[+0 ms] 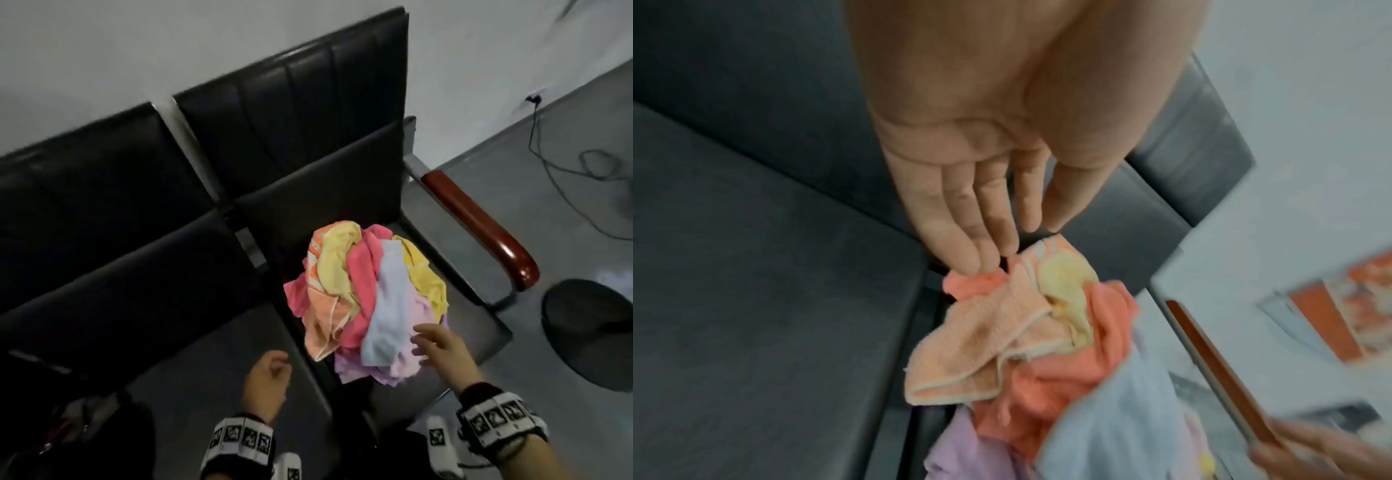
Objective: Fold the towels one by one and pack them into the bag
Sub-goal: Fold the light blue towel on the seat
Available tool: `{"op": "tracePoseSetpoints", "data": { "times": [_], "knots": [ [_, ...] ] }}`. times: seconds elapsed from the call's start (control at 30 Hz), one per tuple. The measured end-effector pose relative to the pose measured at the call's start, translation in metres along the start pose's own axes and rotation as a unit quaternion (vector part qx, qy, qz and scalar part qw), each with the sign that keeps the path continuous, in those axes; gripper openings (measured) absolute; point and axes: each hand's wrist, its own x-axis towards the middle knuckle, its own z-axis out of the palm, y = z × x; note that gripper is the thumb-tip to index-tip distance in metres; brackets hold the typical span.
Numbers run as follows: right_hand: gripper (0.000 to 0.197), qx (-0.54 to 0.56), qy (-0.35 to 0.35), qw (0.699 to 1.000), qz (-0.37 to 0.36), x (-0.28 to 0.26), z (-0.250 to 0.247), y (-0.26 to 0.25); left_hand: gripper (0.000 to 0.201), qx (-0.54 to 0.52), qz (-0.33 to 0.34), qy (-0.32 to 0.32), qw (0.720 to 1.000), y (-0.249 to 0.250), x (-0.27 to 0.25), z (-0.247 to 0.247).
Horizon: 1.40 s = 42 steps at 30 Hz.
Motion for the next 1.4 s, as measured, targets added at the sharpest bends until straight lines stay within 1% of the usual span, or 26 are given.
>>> {"op": "tracePoseSetpoints", "data": {
  "times": [0.1, 0.17, 0.27, 0.33, 0.4, 0.5, 0.6, 0.67, 0.77, 0.87, 0.93, 1.07, 1.2, 1.3, 1.4],
  "knots": [
    [0.028, -0.027, -0.009, 1.000, 0.011, 0.019, 0.012, 0.038, 0.022, 0.050, 0.073, -0.042, 0.995, -0.001, 0.029, 0.056],
    [0.038, -0.033, -0.014, 0.999, 0.017, 0.026, 0.025, 0.060, 0.027, 0.048, 0.106, -0.087, 0.989, -0.003, 0.044, 0.092],
    [0.048, -0.013, -0.028, 1.000, -0.005, 0.034, 0.035, 0.082, 0.034, 0.034, 0.131, -0.161, 0.978, -0.006, 0.061, 0.138],
    [0.049, -0.002, -0.031, 0.999, -0.033, 0.039, 0.040, 0.092, 0.041, 0.031, 0.145, -0.193, 0.970, -0.011, 0.071, 0.164],
    [0.046, -0.016, -0.027, 0.997, -0.064, 0.039, 0.045, 0.099, 0.047, 0.026, 0.163, -0.198, 0.966, -0.017, 0.076, 0.180],
    [0.038, -0.020, -0.028, 0.994, -0.107, 0.036, 0.052, 0.106, 0.038, 0.004, 0.193, -0.134, 0.972, -0.028, 0.077, 0.191],
    [0.037, 0.013, -0.023, 0.988, -0.155, 0.027, 0.057, 0.110, 0.030, 0.001, 0.237, -0.092, 0.967, -0.033, 0.073, 0.185],
    [0.036, 0.048, -0.029, 0.982, -0.180, 0.018, 0.059, 0.114, 0.025, -0.010, 0.262, -0.070, 0.962, -0.039, 0.069, 0.172],
    [0.035, 0.065, -0.046, 0.972, -0.219, 0.002, 0.067, 0.124, 0.026, -0.071, 0.279, -0.048, 0.957, -0.056, 0.057, 0.148],
    [0.040, 0.077, -0.059, 0.962, -0.256, -0.021, 0.082, 0.133, 0.026, -0.120, 0.297, -0.028, 0.947, -0.076, 0.034, 0.126],
    [0.042, 0.085, -0.079, 0.953, -0.281, -0.045, 0.091, 0.140, 0.023, -0.132, 0.306, -0.005, 0.943, -0.095, 0.008, 0.110],
    [0.044, 0.063, -0.136, 0.928, -0.341, -0.110, 0.109, 0.150, 0.024, -0.172, 0.327, 0.052, 0.928, -0.145, -0.066, 0.062],
    [0.041, 0.047, -0.182, 0.894, -0.407, -0.161, 0.132, 0.153, 0.031, -0.198, 0.348, 0.107, 0.910, -0.188, -0.124, 0.014],
    [0.039, 0.045, -0.198, 0.871, -0.448, -0.184, 0.156, 0.158, 0.034, -0.223, 0.358, 0.133, 0.897, -0.212, -0.151, -0.010],
    [0.029, 0.054, -0.211, 0.868, -0.447, -0.194, 0.180, 0.164, 0.031, -0.242, 0.365, 0.146, 0.887, -0.228, -0.169, -0.022]
  ]
}}
